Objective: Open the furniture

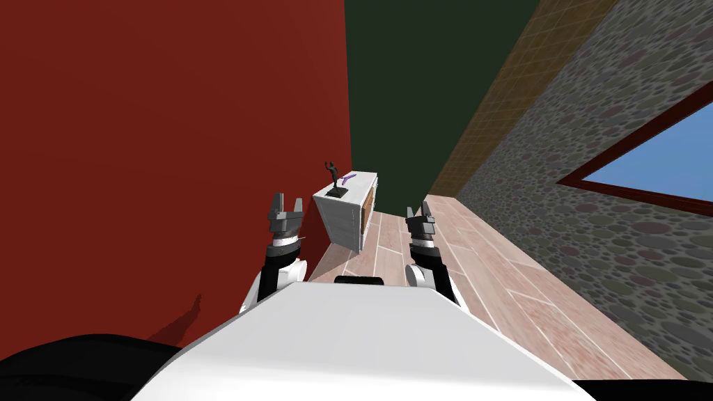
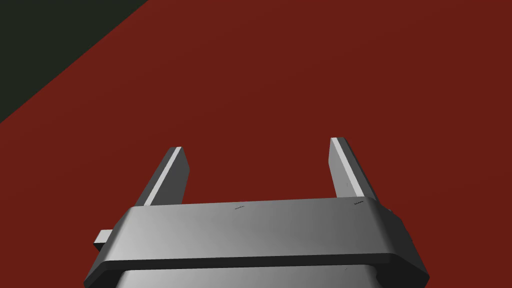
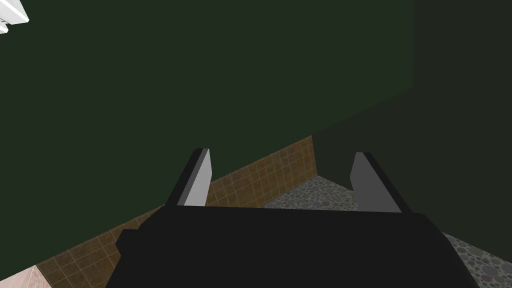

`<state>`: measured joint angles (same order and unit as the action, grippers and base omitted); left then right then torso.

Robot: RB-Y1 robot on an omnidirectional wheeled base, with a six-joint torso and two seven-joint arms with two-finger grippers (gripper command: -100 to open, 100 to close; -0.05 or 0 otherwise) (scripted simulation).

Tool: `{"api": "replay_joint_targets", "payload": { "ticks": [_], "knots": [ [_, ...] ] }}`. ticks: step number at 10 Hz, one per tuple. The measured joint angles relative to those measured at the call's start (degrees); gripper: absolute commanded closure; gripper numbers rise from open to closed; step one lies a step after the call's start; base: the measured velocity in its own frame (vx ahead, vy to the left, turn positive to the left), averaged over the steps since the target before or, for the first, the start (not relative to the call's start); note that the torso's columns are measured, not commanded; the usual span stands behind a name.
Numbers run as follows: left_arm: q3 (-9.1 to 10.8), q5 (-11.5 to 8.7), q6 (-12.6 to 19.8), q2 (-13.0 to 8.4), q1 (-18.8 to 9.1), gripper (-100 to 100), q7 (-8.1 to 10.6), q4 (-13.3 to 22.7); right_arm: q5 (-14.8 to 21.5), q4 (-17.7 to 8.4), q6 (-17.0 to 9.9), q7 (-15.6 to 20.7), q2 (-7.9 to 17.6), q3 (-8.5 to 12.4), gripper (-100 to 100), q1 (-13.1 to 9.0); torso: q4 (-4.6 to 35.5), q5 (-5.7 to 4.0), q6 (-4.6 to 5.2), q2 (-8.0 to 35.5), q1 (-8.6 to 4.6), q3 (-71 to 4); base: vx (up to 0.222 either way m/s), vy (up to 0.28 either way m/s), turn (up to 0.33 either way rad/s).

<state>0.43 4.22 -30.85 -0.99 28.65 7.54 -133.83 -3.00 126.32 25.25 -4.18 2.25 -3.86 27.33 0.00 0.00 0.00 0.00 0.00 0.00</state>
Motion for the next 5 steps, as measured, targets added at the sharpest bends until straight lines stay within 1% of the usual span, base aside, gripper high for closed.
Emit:
{"api": "replay_joint_targets", "payload": {
  "ticks": [1, 2, 5],
  "knots": [
    [0.0, 0.0, 0.0, 0.0, 0.0, 0, 0.0, 0.0, 0.0, 0.0, 0.0, 0.0, 0.0, 0.0, 0, 0.0, 2.3, 0.0, 0.0, 2.3, 0.0, -4.7, 0.0, 0.0, 0.0],
    [0.0, 0.0, 0.0, 0.0, 0.0, 0, 0.0, 0.0, 0.0, 0.0, 0.0, 0.0, 0.0, 0.0, 0, 0.0, 6.0, 0.0, 0.0, 6.0, 0.0, -12.0, 0.0, 0.0, 0.0],
    [0.0, 0.0, 0.0, 0.0, 0.0, 0, 0.0, 0.0, 0.0, 0.0, 0.0, 0.0, 0.0, 0.0, 0, 0.0, 18.5, 0.0, 0.0, 18.5, 0.0, -36.9, 0.0, 0.0, 0.0]
  ]
}}
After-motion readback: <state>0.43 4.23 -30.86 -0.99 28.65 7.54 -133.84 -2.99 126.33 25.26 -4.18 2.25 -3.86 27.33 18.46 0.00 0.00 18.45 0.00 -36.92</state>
